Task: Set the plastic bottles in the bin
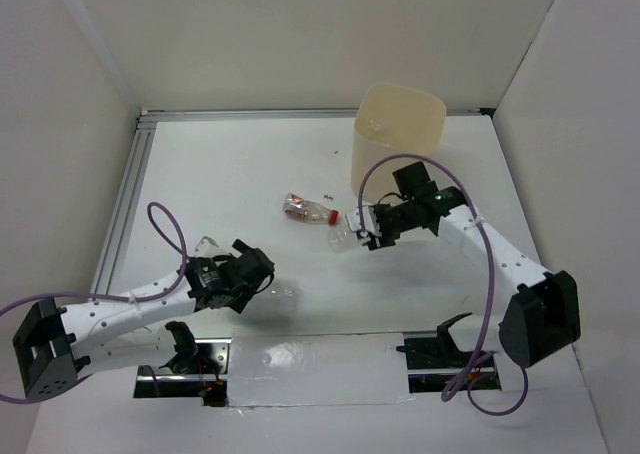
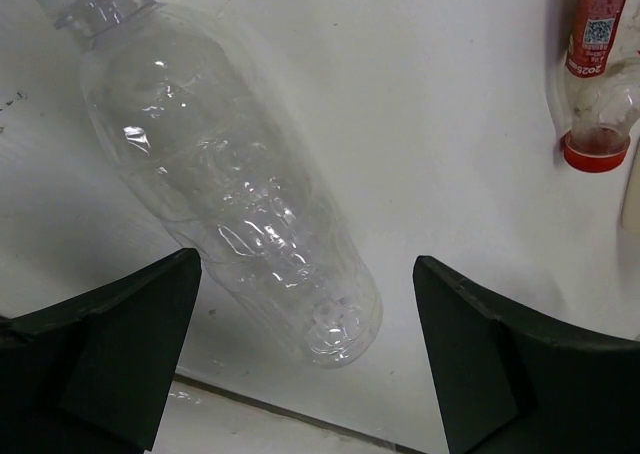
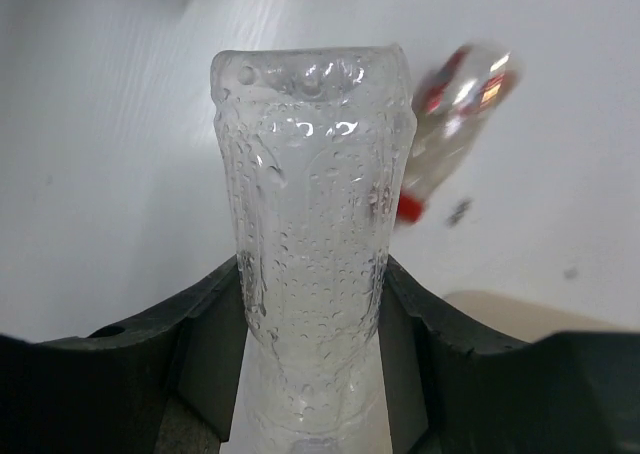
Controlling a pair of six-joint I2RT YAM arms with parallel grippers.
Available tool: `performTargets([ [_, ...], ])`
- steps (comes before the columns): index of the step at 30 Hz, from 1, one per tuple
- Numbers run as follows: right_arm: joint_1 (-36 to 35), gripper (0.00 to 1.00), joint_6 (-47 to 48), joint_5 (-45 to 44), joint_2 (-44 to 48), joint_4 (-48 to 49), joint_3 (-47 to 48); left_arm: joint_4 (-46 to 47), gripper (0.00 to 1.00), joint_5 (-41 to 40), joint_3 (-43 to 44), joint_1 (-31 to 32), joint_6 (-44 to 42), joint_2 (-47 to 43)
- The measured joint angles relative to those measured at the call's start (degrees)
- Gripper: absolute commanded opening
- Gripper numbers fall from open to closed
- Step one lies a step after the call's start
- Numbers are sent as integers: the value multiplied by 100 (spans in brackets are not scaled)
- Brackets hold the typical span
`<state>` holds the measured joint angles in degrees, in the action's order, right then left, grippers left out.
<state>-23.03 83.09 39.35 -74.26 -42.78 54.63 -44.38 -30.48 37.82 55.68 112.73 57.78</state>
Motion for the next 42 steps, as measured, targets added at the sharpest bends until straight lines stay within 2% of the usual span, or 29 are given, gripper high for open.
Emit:
performTargets([
  [4, 42, 25, -964, 933, 138, -15, 1292, 192, 100, 79, -17, -127, -35, 238],
  [7, 203, 25, -2216, 1438, 157, 721, 2063, 278, 100, 98, -50, -162, -160, 426],
  [11, 459, 27, -3908, 1572, 140, 2146, 2754, 385, 100, 129, -133, -216, -308, 671],
  [15, 758, 28, -4758, 1252, -101, 3132, 3119, 595, 98, 155, -249, -334, -455, 833],
  [17, 1058, 30, -5001, 1121, -339, 3528, 3152, 704, 92, 177, -282, -409, -505, 935],
  [19, 1375, 39, -5169, 1016, -662, 3733, 3152, 826, 85, 181, -313, -479, -610, 1001],
  [20, 1482, 48, -5202, 970, -822, 3762, 3152, 879, 76, 184, -313, -511, -636, 1016],
  [22, 1703, 68, -5228, 931, -1187, 3735, 3158, 1012, 68, 177, -326, -544, -734, 1036],
  [23, 1792, 96, -5224, 931, -1384, 3676, 3174, 1075, 65, 181, -330, -555, -765, 1036],
  [24, 1864, 100, -5252, 935, -1550, 3598, 3193, 1134, 59, 181, -337, -560, -782, 1036],
  [30, 2308, 100, -5525, 1165, -1982, 3285, 3248, 1355, 47, 184, -409, -562, -907, 1021],
  [31, 2393, 100, -5582, 1231, -1926, 3294, 3248, 1410, 42, 184, -442, -562, -916, 1003],
  [32, 2465, 100, -5646, 1281, -1860, 3294, 3244, 1460, 29, 181, -474, -562, -925, 979],
  [34, 2614, 100, -5783, 1434, -1626, 3298, 3211, 1523, 13, 184, -505, -570, -979, 951],
  [35, 2693, 100, -5831, 1502, -1486, 3294, 3182, 1552, 0, 184, -503, -586, -1078, 949],
  [37, 2876, 100, -5910, 1698, -1099, 3292, 3069, 1508, 0, 223, -407, -599, -1397, 953],
  [39, 3056, 81, -5899, 1888, -715, 3233, 2975, 1408, 0, 214, -107, -568, -1812, 953],
  [41, 3281, 41, -5751, 2133, -317, 3080, 2916, 1351, 0, 133, 413, -435, -2367, 949],
  [42, 3388, 10, -5637, 2225, -144, 2986, 2887, 1460, 0, 66, 789, -337, -2780, 946],
])
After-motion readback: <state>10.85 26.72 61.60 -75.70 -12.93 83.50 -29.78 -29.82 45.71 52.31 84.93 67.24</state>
